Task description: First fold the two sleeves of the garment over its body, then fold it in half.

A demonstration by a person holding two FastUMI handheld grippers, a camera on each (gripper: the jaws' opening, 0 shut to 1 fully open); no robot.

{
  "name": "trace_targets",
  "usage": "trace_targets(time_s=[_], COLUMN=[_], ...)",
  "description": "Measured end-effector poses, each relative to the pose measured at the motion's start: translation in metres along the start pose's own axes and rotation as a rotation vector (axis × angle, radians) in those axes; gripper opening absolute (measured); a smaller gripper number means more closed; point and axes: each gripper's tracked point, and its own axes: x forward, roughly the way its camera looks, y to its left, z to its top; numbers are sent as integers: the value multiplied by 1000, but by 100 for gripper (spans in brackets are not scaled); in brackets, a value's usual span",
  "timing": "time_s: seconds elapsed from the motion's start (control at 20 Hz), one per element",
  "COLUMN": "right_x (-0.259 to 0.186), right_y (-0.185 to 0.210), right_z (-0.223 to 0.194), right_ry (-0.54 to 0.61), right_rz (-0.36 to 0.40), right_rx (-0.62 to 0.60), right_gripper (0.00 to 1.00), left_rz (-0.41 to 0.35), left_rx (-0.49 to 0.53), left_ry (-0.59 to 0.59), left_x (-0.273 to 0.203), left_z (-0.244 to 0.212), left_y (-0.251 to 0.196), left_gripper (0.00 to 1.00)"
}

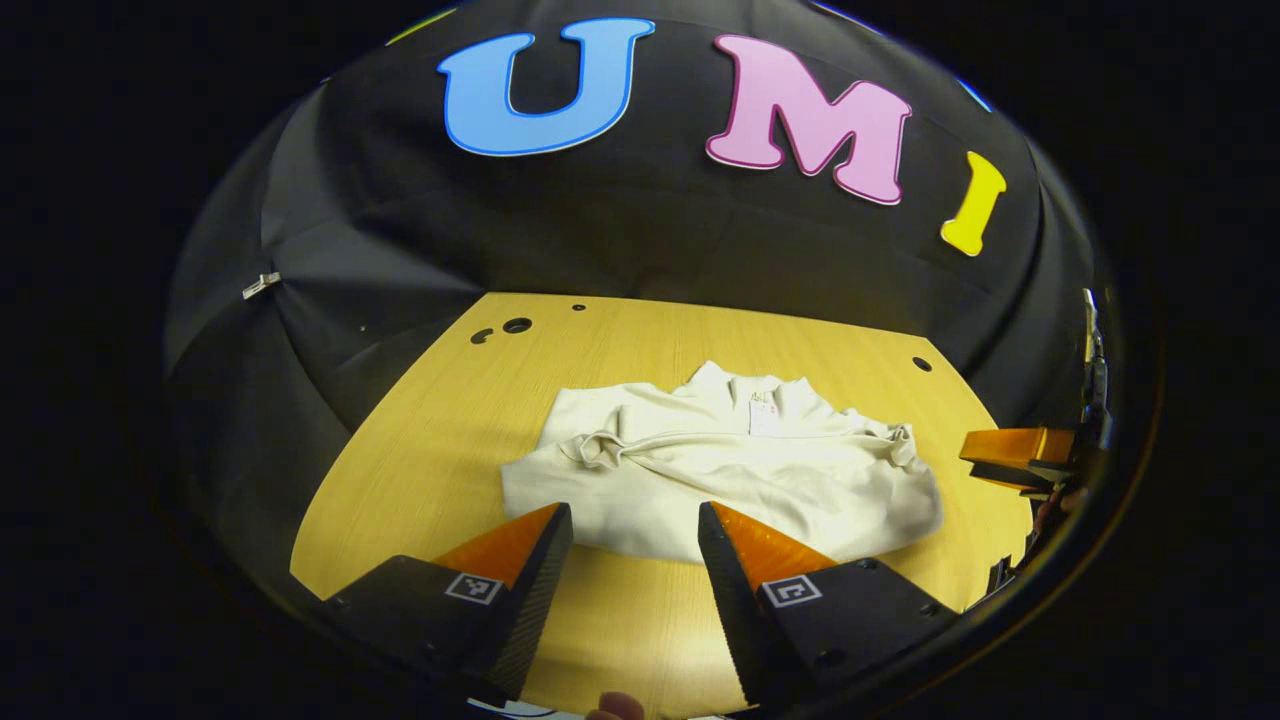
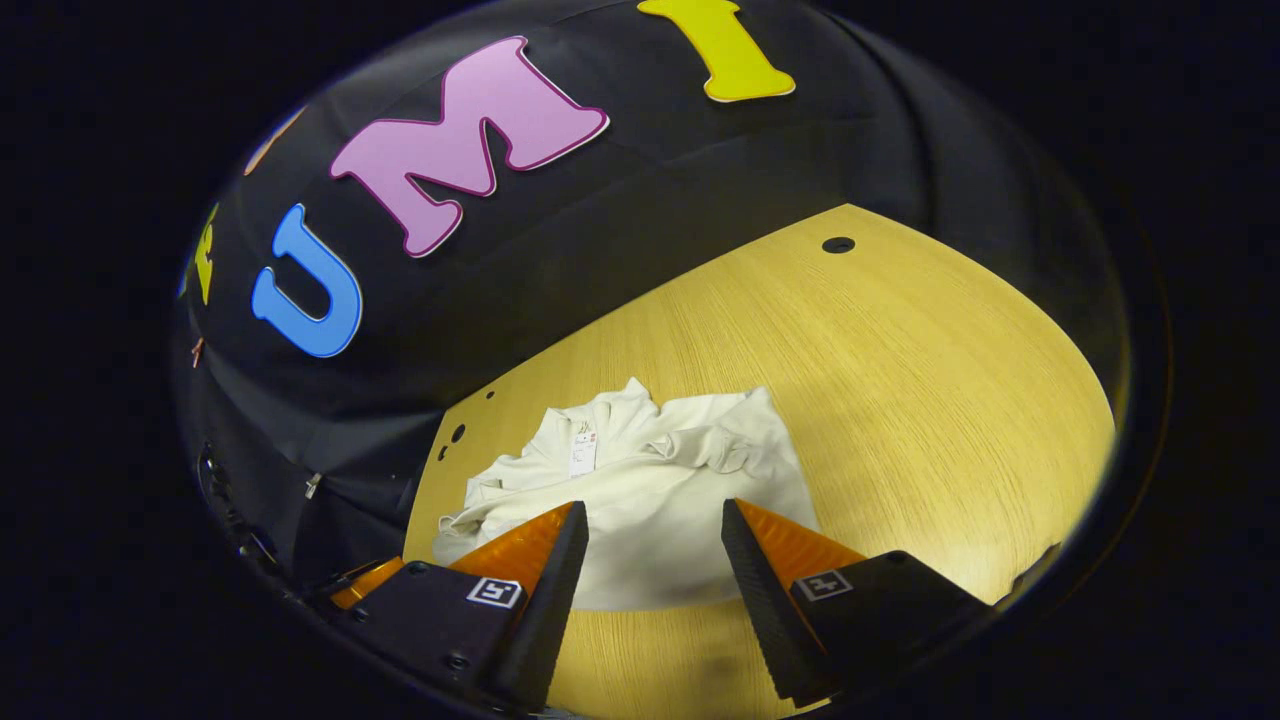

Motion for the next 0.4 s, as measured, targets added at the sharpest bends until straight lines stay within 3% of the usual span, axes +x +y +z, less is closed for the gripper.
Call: trace_targets(time_s=[0.4], right_x=[-13], right_y=[9], right_z=[-20], right_ry=[35], right_rz=[4], right_rx=[-74], right_gripper=[83], left_rz=[0], left_rx=[-17], left_ry=[29], left_x=[-16], left_z=[-23], left_y=[8], left_gripper=[79])
